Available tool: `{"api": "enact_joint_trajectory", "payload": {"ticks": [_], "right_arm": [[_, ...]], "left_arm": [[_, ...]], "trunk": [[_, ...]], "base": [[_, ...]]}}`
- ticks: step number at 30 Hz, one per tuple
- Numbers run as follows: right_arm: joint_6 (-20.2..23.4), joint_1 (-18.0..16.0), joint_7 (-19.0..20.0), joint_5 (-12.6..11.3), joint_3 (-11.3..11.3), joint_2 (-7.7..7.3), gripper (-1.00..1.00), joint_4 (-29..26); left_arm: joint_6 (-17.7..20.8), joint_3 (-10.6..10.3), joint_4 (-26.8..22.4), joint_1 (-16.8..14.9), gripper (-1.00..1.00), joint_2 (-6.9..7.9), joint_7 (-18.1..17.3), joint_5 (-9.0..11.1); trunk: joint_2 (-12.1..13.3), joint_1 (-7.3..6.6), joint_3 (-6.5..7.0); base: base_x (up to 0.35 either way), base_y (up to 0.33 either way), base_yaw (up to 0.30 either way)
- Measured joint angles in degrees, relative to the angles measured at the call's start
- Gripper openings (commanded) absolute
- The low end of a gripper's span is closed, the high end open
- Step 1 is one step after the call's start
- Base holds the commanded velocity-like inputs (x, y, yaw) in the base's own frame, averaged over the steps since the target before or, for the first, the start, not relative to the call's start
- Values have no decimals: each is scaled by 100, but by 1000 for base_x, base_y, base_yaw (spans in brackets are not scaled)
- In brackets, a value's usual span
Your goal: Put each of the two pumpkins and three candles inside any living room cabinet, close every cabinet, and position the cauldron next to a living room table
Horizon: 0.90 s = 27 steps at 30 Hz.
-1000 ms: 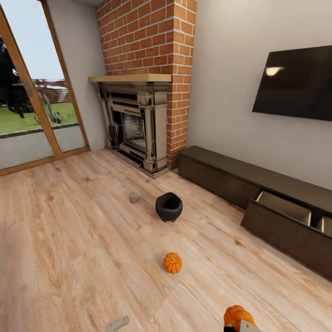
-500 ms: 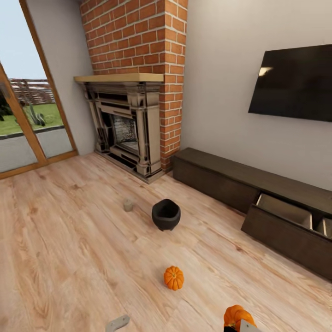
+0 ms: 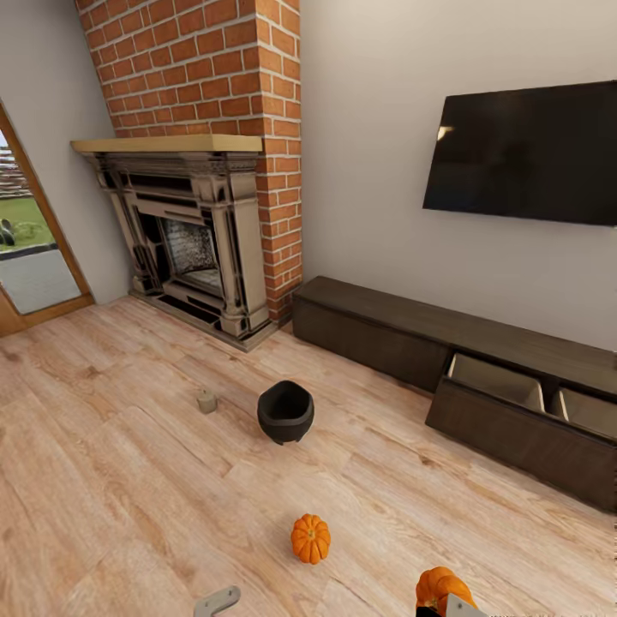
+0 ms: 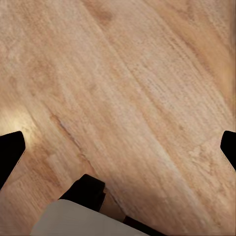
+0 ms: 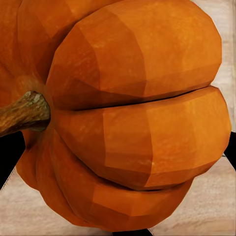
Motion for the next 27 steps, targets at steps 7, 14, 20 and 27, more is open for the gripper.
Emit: {"api": "enact_joint_trajectory", "payload": {"ticks": [7, 14, 20, 27], "right_arm": [[-3, 0, 0, -1, 0, 0, -100, 0], [1, 0, 0, -2, 0, 0, -100, 2], [0, 0, -2, -1, 1, 0, -100, 2], [-1, 0, -2, -5, 0, 0, -100, 2]], "left_arm": [[0, 0, 0, 0, 100, 0, 0, 0], [0, -5, 0, 0, 100, 0, 0, 0], [-17, -10, 1, 0, 100, 0, 2, 0], [-104, 6, 1, 0, 100, 1, -2, 6]], "trunk": [[0, 0, -9], [0, -1, -22], [0, 2, -34], [0, 2, -49]], "base": [[168, 190, -278], [215, 219, -277], [51, 42, -278], [15, 7, -278]]}}
